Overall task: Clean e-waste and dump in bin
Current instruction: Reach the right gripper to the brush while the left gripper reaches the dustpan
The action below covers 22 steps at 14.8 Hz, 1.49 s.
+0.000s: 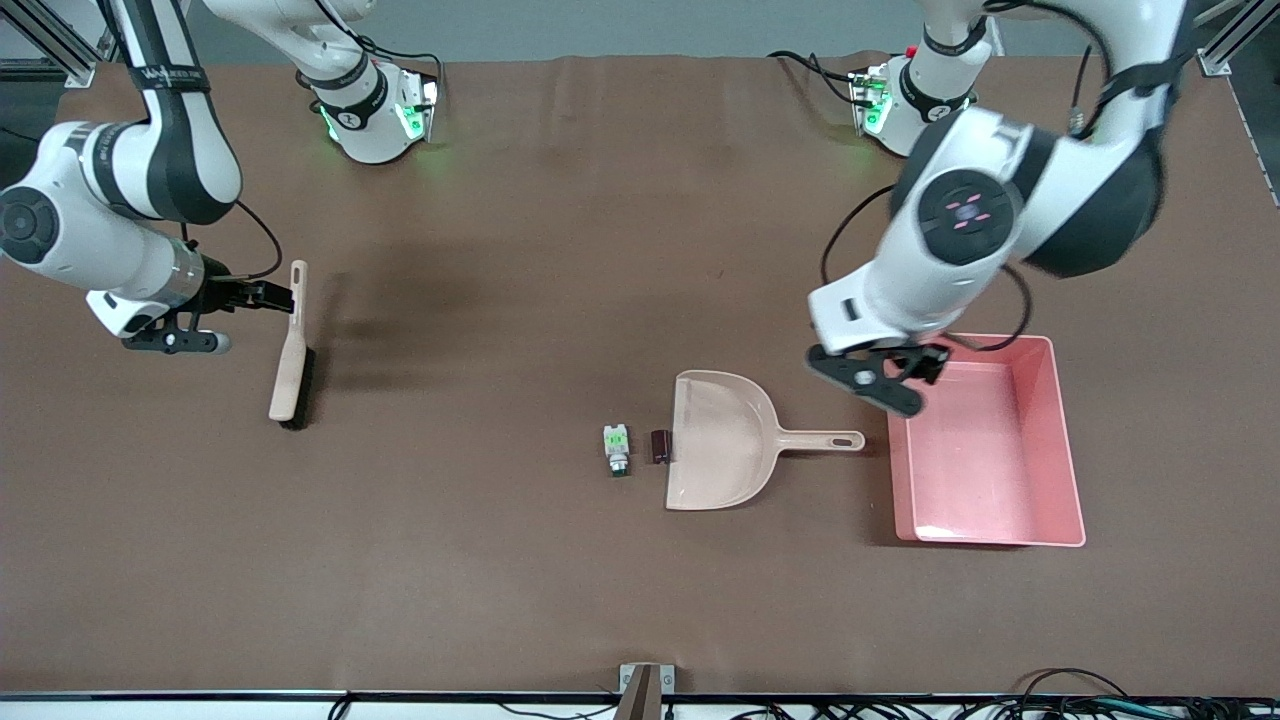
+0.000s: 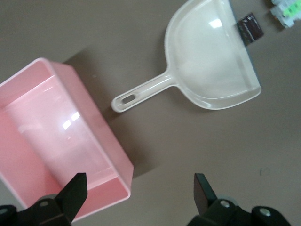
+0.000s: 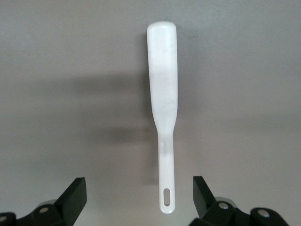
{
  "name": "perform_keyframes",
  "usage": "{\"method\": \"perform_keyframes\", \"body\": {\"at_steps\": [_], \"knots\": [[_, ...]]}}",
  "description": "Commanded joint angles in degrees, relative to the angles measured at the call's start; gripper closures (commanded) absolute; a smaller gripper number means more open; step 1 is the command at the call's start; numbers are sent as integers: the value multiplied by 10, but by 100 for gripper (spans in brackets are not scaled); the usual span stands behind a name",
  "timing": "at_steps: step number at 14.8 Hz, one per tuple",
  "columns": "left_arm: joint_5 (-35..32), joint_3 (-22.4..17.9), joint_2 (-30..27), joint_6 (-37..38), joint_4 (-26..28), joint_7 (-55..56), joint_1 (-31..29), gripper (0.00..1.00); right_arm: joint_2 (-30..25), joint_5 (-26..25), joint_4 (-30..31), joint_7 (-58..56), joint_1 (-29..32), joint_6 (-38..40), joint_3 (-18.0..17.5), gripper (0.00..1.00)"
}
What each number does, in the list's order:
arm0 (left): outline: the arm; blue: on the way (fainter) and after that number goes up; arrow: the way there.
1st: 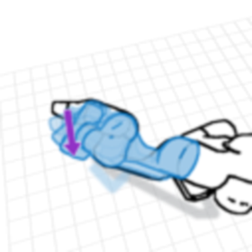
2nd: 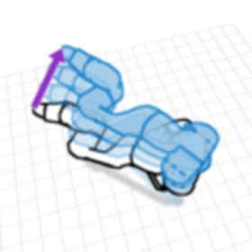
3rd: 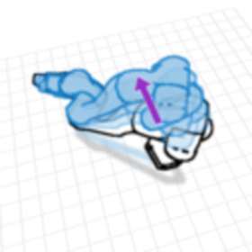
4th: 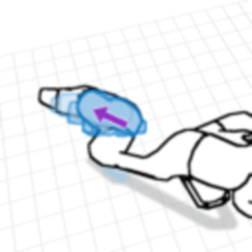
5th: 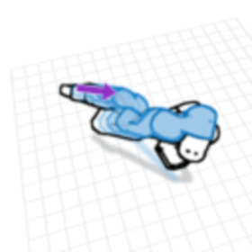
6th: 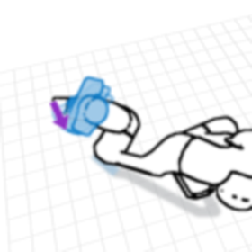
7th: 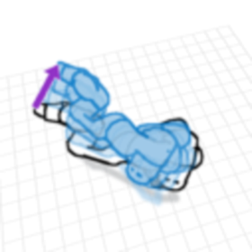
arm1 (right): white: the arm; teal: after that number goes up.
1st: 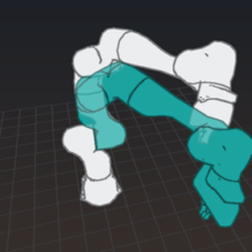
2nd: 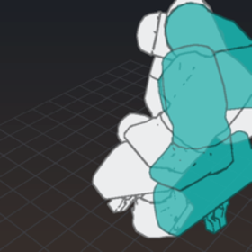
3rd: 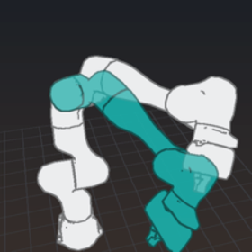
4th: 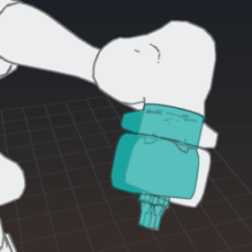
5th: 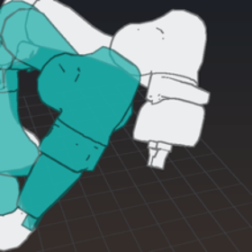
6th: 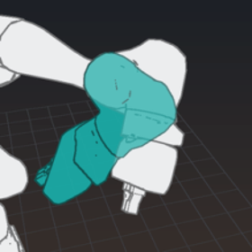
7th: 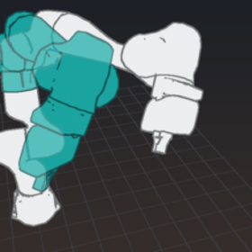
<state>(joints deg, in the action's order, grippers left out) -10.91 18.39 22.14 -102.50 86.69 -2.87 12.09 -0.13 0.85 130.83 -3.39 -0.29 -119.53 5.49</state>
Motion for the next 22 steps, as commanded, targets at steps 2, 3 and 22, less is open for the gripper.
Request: {"method": "perform_keyframes", "body": {"at_steps": [2,3,22], "knots": [[-10,1,54,-44,-14,-144,-1,0,-20,-8,85,-40,29,-93,-3,0],[-13,1,62,-49,-14,-182,-2,0,-15,-8,99,-54,38,-117,-3,0],[-137,2,169,-167,-13,-492,19,10,45,-5,162,-73,42,-234,-6,27]]}}
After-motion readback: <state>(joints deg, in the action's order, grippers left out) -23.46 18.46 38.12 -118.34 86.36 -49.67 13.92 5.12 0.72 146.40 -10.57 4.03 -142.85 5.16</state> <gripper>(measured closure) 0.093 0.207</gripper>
